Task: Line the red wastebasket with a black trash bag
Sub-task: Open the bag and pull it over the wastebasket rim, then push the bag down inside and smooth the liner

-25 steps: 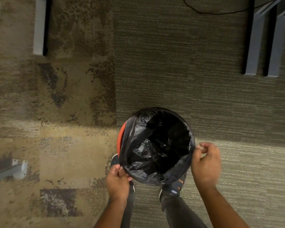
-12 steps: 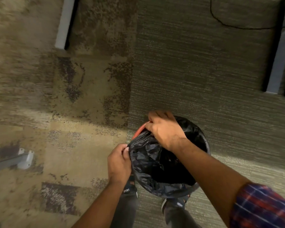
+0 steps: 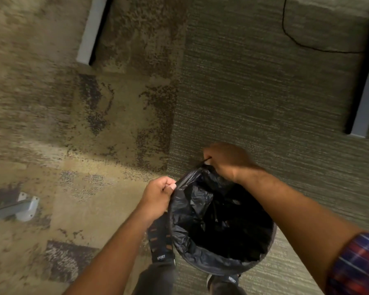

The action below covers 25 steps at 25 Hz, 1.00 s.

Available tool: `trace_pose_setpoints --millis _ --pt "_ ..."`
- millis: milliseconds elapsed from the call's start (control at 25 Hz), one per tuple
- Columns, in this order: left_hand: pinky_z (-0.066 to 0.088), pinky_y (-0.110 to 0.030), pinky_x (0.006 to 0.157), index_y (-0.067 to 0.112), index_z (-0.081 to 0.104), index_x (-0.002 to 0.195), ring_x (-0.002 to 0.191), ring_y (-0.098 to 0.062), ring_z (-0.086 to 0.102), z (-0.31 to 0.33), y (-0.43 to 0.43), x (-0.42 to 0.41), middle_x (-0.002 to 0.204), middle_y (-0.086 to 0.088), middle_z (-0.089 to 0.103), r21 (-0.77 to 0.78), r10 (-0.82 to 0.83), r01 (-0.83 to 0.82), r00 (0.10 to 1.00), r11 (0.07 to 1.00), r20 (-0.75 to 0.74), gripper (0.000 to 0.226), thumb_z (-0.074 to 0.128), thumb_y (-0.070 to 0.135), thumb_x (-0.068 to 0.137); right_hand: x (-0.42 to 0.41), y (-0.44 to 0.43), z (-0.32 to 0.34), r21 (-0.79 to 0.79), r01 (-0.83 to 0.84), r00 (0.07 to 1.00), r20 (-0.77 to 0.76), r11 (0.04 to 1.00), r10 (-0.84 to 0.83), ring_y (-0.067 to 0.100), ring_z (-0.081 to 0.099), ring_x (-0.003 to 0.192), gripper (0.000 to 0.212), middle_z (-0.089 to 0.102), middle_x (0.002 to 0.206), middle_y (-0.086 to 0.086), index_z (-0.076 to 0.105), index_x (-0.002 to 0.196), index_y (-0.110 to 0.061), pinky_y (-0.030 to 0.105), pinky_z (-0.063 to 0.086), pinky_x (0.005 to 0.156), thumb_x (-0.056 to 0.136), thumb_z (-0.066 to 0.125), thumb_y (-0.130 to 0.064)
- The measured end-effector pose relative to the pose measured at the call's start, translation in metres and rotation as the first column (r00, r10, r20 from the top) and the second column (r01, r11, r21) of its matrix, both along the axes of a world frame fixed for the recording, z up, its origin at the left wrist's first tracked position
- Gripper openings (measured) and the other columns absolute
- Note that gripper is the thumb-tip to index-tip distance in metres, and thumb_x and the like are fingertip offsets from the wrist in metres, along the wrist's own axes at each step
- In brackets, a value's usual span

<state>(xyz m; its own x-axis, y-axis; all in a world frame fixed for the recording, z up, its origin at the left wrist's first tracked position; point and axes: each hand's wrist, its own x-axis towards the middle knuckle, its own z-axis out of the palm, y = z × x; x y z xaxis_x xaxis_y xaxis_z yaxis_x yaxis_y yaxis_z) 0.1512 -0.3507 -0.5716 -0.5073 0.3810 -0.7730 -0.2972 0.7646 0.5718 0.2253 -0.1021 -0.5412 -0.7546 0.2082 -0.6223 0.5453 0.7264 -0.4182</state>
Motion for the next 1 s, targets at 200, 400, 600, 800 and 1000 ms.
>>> trace_pose_setpoints --millis 200,400,600,800,1000 --pt "0.055 -0.029 0.073 0.013 0.078 0.09 0.076 -0.017 0.069 -0.008 0.019 -0.025 0.085 -0.005 0.08 -0.061 -0.019 0.03 0.984 0.998 0.176 0.021 0.065 0.009 0.106 0.003 0.026 -0.028 -0.225 0.326 0.944 0.019 0.918 -0.33 0.01 0.067 0.074 0.012 0.073 0.079 -0.004 0.077 0.081 -0.016 0.028 0.05 0.073 0.083 0.087 -0.022" --pt "0.06 -0.028 0.077 0.013 0.082 0.101 0.084 -0.017 0.076 -0.004 0.024 -0.01 0.1 -0.009 0.085 -0.096 0.109 -0.093 0.978 0.991 0.179 0.013 0.07 0.012 0.104 0.042 0.028 -0.05 -0.277 0.651 0.758 0.193 0.706 -0.623 0.016 0.068 0.07 0.018 0.079 0.082 0.012 0.076 0.075 -0.011 0.028 0.051 0.071 0.079 0.092 -0.018" --pt "0.046 -0.018 0.072 0.029 0.073 0.105 0.095 -0.001 0.069 0.037 -0.01 0.028 0.099 0.013 0.075 -0.165 0.103 -0.139 0.973 0.976 -0.209 0.012 0.062 0.03 0.108 0.1 0.048 -0.041 -0.36 0.819 0.57 0.419 0.446 -0.707 0.028 0.081 0.093 0.051 0.084 0.1 0.014 0.083 0.101 -0.01 0.04 0.061 0.091 0.091 0.071 -0.059" --pt "0.06 -0.049 0.101 0.02 0.075 0.128 0.111 -0.031 0.074 0.062 -0.041 0.094 0.121 -0.005 0.079 -0.383 0.211 -0.233 0.972 0.894 -0.1 0.028 0.054 0.029 0.111 0.144 0.052 -0.049 -0.412 0.863 0.485 0.516 0.292 -0.706 0.033 0.068 0.091 0.042 0.073 0.104 0.022 0.068 0.113 0.008 0.043 0.05 0.084 0.102 0.068 -0.033" --pt "0.065 -0.058 0.096 0.019 0.078 0.119 0.091 -0.014 0.076 0.061 -0.032 0.119 0.085 0.022 0.08 -0.374 0.396 -0.36 0.918 0.855 0.02 0.029 0.058 0.002 0.107 0.144 0.036 -0.062 -0.319 0.91 0.385 0.409 0.265 -0.828 0.031 0.064 0.083 0.021 0.068 0.092 0.025 0.074 0.105 0.005 0.037 0.052 0.072 0.093 0.076 -0.011"
